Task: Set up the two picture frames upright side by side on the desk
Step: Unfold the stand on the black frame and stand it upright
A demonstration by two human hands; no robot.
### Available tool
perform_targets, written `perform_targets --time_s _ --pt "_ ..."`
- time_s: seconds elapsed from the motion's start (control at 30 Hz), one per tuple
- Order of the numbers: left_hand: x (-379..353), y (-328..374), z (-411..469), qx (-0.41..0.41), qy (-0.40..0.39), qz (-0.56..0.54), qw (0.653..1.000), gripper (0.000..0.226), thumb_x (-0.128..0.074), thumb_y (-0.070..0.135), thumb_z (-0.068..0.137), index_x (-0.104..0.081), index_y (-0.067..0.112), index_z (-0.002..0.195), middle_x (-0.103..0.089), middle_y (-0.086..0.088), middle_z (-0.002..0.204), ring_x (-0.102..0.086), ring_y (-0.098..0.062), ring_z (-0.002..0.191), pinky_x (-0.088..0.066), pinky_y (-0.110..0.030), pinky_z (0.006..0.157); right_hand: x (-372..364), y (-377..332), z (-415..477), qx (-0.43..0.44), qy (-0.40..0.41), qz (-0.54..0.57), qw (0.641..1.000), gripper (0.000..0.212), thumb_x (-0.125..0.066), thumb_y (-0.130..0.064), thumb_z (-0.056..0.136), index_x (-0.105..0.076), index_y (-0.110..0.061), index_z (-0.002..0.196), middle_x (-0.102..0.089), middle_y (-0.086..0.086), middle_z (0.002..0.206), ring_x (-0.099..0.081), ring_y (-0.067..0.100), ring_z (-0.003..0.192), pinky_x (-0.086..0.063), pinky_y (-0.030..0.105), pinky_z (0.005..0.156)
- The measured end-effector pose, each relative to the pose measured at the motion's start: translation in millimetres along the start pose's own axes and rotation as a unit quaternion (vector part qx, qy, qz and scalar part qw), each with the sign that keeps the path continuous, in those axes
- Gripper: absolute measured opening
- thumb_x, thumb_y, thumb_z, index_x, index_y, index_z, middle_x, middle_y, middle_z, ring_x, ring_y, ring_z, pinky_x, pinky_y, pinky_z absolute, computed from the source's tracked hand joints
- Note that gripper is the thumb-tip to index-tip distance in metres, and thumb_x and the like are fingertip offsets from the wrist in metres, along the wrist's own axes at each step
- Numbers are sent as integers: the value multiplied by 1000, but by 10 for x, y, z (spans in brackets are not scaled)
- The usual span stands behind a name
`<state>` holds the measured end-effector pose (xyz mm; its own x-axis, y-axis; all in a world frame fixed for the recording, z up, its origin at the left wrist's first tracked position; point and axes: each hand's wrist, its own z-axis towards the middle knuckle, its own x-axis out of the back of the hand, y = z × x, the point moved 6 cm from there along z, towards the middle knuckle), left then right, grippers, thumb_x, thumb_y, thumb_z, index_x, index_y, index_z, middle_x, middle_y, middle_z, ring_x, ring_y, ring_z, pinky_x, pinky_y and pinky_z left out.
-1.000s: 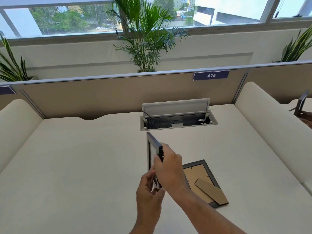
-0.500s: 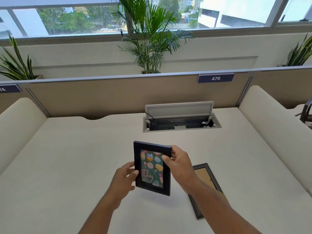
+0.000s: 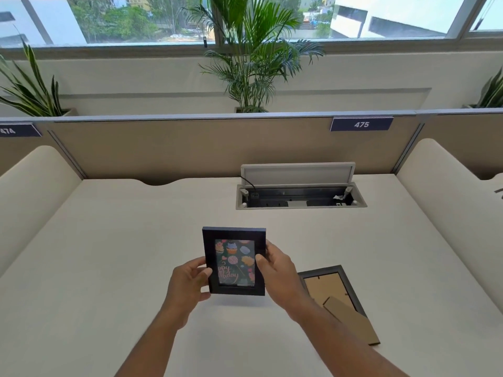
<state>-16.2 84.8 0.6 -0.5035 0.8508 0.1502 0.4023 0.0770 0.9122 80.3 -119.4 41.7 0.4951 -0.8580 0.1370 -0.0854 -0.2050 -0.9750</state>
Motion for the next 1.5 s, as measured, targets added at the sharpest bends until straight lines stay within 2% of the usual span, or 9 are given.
perform_targets --time_s 0.13,0.33,0.4,0.5,0.57,0.9,1.23,1.37,1.5 --pt "76 -9 166 -3 16 -12 1000 34 -60 7 105 -70 17 135 -81 -14 113 -75 -39 111 -58 -64 99 -104 130 32 -8 -31 -41 999 46 -39 -11 106 -49 -33 146 -67 -6 132 -62 11 126 -60 30 95" --pt "121 -45 345 -4 28 -26 999 34 -58 5 106 -69 16 136 -78 -18 118 -72 -41 114 -58 -59 98 -227 225 182 -28 -65 -78 994 62 -46 -15 104 -26 -32 161 -57 -7 146 -51 13 137 -51 37 112" --pt "115 -56 379 -4 30 -31 999 33 -56 5 107 -69 16 135 -77 -17 116 -72 -39 113 -61 -53 94 -241 234 246 -33 -68 -85 994 64 -47 -14 103 -26 -31 161 -57 -6 147 -51 13 137 -50 37 113" --pt "105 -60 417 -4 34 -40 999 33 -54 3 107 -69 18 133 -78 -13 111 -73 -33 107 -63 -36 75 -269 267 339 -48 -77 -90 992 64 -48 -13 103 -27 -32 160 -57 -6 147 -51 14 137 -50 39 113" --pt "90 -69 432 -1 36 -44 998 33 -54 2 107 -69 19 132 -78 -10 110 -73 -31 105 -61 -33 71 -281 306 400 -58 -77 -94 991 66 -48 -14 102 -25 -32 161 -56 -5 148 -51 15 138 -49 40 114" --pt "86 -224 539 16 54 -40 998 37 -57 9 107 -65 17 142 -73 -14 130 -67 -36 125 -56 -61 105 -269 391 487 -64 -71 -107 990 70 -49 -14 101 -21 -32 162 -56 -5 150 -50 14 139 -47 41 116" --pt "88 -289 546 18 53 -30 998 37 -58 12 107 -62 15 143 -68 -14 137 -63 -38 131 -56 -60 107 -264 353 426 -67 -73 -100 990 62 -52 -17 104 -31 -36 158 -59 -10 144 -53 10 135 -48 33 113" --pt "103 -290 488 12 68 -15 997 39 -62 12 104 -60 21 143 -63 -11 140 -61 -33 131 -55 -55 108 -203 357 341 -88 -68 -103 988 73 -51 -20 106 -10 -23 166 -31 -9 165 -31 12 151 -30 31 123" --pt "109 -398 332 33 113 -36 992 48 -68 15 102 -56 21 148 -60 -11 144 -60 -34 132 -52 -57 112 -2 439 259 -82 -31 -133 987 74 -55 -26 105 -14 -19 166 -22 -2 171 -23 17 157 -25 40 128"
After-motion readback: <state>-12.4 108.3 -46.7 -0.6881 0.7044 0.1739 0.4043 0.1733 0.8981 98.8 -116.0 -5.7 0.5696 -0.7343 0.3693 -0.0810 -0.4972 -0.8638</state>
